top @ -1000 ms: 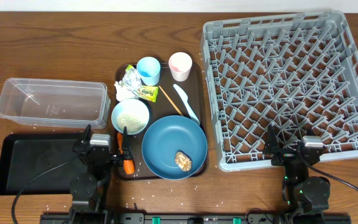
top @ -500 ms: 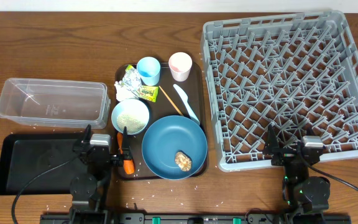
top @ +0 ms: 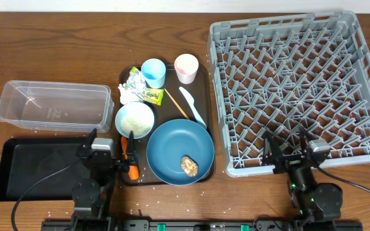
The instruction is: Sort waste into correct bins and load items into the dishwasher rack
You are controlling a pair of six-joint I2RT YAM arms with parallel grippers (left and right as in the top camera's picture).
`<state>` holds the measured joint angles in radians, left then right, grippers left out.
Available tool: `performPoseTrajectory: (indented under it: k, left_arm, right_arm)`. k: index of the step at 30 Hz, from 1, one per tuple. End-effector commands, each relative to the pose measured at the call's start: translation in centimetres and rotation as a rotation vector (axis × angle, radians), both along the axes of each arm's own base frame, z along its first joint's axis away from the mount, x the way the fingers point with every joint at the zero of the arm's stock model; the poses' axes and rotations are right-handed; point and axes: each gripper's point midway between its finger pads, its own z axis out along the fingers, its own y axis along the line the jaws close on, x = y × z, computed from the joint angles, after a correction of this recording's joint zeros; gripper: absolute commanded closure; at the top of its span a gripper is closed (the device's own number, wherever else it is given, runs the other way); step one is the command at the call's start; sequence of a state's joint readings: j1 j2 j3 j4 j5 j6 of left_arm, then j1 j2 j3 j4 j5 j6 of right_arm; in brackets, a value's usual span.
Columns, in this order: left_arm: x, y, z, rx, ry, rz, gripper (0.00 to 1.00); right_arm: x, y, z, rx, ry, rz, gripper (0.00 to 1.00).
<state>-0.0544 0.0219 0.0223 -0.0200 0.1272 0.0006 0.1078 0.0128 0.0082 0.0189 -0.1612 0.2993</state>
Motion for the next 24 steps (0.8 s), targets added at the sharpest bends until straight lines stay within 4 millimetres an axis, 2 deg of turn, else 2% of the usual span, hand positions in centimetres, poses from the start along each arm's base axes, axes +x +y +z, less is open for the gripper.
performPoseTrajectory:
  k: [1,6,8,11,15,20,24]
  left_arm:
    - [-0.6,-2.1,2.4,-0.162,-0.020,-0.114,0.02]
    - [-1.7,-2.0,9.1,-0.164,-0.136,-0.117,0.02]
    - [-2.0,-1.8,10.5,-0.165,-0.102,-0.107,0.02]
    - [-1.8,-1.9,11.1,-0.164,0.032,-0.097,0.02]
    - [-1.0,-1.9,10.6,-0.161,0.294,-0.076,0.02]
    - [1.2,-2.4,11.0,-0.164,0.564,-0.073,0.02]
    - [3.3,-2.8,11.8,-0.168,0.664,-0.077,0.02]
  right_arm:
    - [-1.2,2.2,2.8,0.067,-0.047,0.146,0.01]
    - [-2.3,2.3,7.3,0.062,-0.050,0.154,0.01]
    - [-2.2,2.3,8.3,0.041,-0.002,0.151,0.01]
    - [-1.4,2.3,9.3,0.008,0.108,0.145,0.01]
    - [0.5,2.3,9.6,-0.018,0.325,0.135,0.01]
    - [3.8,2.6,9.3,-0.136,0.571,0.166,0.01]
    - [5.8,2.9,8.6,-0.148,0.720,0.181,0.01]
